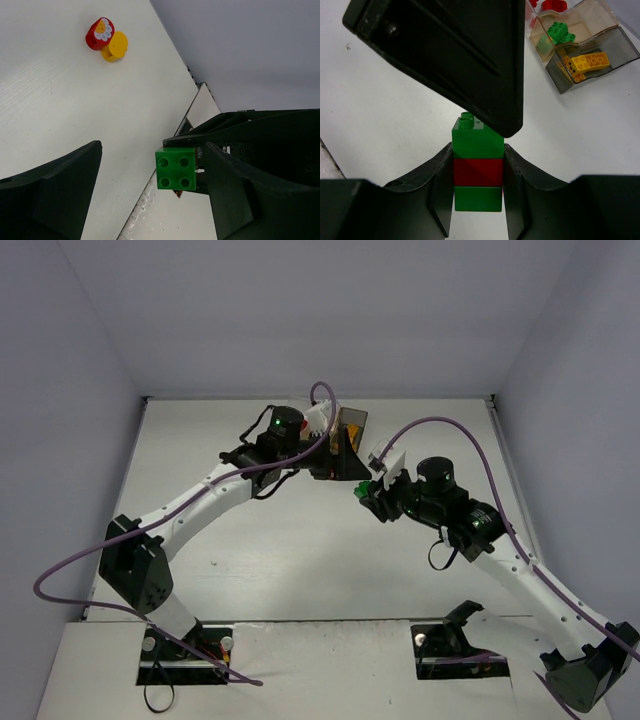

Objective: Sort the legos into containers by color

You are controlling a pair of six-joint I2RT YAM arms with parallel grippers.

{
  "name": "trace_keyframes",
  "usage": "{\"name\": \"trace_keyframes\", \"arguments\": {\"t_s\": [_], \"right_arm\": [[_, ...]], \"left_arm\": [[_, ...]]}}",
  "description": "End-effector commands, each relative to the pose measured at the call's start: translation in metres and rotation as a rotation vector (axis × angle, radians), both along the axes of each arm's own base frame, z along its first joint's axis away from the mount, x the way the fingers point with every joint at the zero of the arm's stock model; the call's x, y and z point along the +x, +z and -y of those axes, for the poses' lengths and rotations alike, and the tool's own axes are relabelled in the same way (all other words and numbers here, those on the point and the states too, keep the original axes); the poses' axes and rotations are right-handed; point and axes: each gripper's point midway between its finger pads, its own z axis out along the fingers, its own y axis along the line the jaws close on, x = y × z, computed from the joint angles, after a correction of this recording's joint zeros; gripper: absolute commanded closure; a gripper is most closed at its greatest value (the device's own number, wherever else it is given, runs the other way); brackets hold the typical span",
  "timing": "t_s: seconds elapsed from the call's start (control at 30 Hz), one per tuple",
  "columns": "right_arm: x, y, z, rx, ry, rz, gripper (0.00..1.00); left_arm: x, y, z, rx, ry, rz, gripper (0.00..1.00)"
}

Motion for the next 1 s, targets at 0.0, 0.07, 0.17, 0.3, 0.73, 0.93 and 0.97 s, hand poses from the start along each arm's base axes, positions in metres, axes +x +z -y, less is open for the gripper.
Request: {"name": "trace_keyframes", "arguments": {"t_s": [0.0,0.07,0.17,0.3,0.73,0.93,0.97], "right_arm": [[0.009,0.044,-0.008,0.083,0.019,0.12,0.99],[0.01,0.046,-0.008,0.085,0.016,0.124,0.99],[0.011,0.05,-0.008,0.081,0.014,0.138,0.99],[0.014,0.053,-0.007,0.077,0.009,0.153,0.99],[0.018,0.047,-0.01,0.065,0.016,0.144,0.88],[0.017,0.042,-0.007,0.059,0.003,0.135,0.56],[0.017,0.043,-0.005,0.058,-0.006,0.141,0.53]], "left_arm": [[-0.012,0.05,0.003,-0.086,-0.031,0.123,0.26],[-0.015,0.046,0.004,-0.063,-0.032,0.128,0.28],[-0.018,0.039,0.003,-0.033,-0.029,0.127,0.33],[-0.02,0.042,-0.001,-0.027,-0.03,0.145,0.4],[-0.026,0.057,-0.005,-0.05,-0.034,0.187,0.95],[-0.028,0.057,-0.008,-0.039,-0.039,0.196,0.96],[-0.028,0.058,-0.009,-0.036,-0.04,0.203,0.96]]}}
